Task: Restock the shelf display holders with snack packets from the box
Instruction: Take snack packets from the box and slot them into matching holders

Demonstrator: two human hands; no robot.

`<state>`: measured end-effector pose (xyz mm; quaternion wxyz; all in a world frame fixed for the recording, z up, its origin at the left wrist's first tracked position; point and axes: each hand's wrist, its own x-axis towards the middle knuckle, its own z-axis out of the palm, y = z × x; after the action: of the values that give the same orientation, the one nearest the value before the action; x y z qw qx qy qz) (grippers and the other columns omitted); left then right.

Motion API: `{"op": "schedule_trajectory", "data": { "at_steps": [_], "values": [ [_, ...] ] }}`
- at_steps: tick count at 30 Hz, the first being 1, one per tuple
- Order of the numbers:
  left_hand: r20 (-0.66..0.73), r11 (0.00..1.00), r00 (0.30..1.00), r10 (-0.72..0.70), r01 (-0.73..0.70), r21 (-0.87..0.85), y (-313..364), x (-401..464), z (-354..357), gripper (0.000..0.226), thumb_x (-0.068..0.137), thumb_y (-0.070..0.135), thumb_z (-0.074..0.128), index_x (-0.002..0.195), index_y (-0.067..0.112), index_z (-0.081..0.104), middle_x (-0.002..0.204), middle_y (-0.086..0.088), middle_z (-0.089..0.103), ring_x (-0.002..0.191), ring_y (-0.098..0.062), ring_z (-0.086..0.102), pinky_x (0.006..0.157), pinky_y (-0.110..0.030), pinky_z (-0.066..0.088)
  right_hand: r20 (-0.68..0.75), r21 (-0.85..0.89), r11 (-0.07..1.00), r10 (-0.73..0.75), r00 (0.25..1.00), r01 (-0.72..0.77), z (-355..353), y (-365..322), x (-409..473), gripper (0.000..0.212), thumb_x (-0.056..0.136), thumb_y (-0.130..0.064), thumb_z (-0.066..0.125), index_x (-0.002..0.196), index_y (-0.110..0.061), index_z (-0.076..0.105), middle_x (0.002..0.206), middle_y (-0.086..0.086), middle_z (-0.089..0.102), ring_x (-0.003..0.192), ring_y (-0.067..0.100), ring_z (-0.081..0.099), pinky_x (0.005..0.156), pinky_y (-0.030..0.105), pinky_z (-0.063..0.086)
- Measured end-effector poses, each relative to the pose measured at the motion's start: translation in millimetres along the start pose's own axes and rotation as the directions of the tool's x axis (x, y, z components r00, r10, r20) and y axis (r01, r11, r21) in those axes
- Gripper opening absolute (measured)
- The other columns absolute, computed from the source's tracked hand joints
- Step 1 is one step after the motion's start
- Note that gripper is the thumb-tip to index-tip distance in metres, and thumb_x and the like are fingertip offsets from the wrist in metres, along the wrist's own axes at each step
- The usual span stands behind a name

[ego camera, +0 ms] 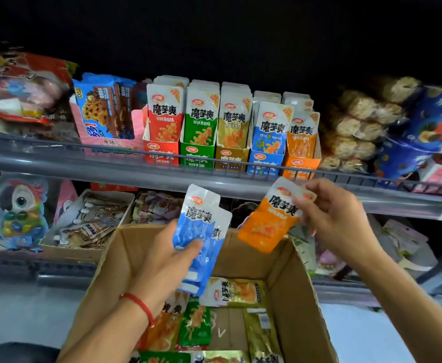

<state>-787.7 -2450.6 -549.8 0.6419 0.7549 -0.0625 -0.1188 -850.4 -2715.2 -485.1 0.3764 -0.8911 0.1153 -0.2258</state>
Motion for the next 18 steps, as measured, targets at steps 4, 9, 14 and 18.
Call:
{"op": "schedule_trajectory", "data": {
  "at_steps": [4, 9, 14, 18],
  "values": [
    [-0.016, 0.999, 0.999, -0.033, 0.032, -0.036, 5.2, 3.4, -1.0, 0.026, 0.096, 0.002, 0.063, 0.104, 0.026, 0.068, 0.093, 0.015, 0.078, 0.085, -0.006, 0.074, 0.077, -0.027, 0.057, -0.249, -0.208, 0.971, -0.17, 0.953, 0.119, -64.9, -19.1, 53.0, 0.008, 0.099, -0.029, 0.066, 0.101, -0.024, 0.06, 0.079, 0.0, 0.071, 0.06, 0.013, 0.07, 0.057, 0.037, 0.06],
    [-0.008, 0.999, 0.999, -0.049, 0.049, -0.006, 8.4, 4.3, -0.9, 0.025, 0.093, 0.001, 0.065, 0.105, 0.022, 0.069, 0.091, 0.004, 0.079, 0.084, -0.017, 0.076, 0.084, -0.044, 0.06, -0.421, -0.364, 0.923, -0.282, 0.862, 0.124, -105.6, -32.4, 120.1, 0.022, 0.096, -0.04, 0.062, 0.11, -0.024, 0.061, 0.095, 0.009, 0.071, 0.085, 0.031, 0.071, 0.077, 0.049, 0.059],
    [0.014, 0.998, 0.998, -0.054, 0.054, 0.01, 11.3, 3.3, -3.6, 0.027, 0.094, 0.003, 0.065, 0.108, 0.026, 0.069, 0.092, 0.007, 0.079, 0.084, -0.014, 0.076, 0.083, -0.041, 0.06, -0.301, -0.459, 0.883, -0.258, 0.918, 0.097, -87.7, -27.8, 163.8, 0.019, 0.096, -0.034, 0.065, 0.113, -0.025, 0.063, 0.104, 0.01, 0.071, 0.088, 0.033, 0.069, 0.076, 0.05, 0.06],
    [0.011, 0.998, 0.998, -0.059, 0.059, 0.022, 12.4, 4.1, -7.4, 0.027, 0.093, 0.002, 0.066, 0.106, 0.026, 0.069, 0.09, 0.008, 0.079, 0.081, -0.012, 0.076, 0.076, -0.035, 0.059, -0.133, -0.589, 0.804, -0.2, 0.971, 0.085, -66.3, -21.0, 178.8, 0.022, 0.097, -0.033, 0.067, 0.117, -0.025, 0.065, 0.106, 0.012, 0.071, 0.097, 0.033, 0.067, 0.083, 0.049, 0.058]
  ]
}}
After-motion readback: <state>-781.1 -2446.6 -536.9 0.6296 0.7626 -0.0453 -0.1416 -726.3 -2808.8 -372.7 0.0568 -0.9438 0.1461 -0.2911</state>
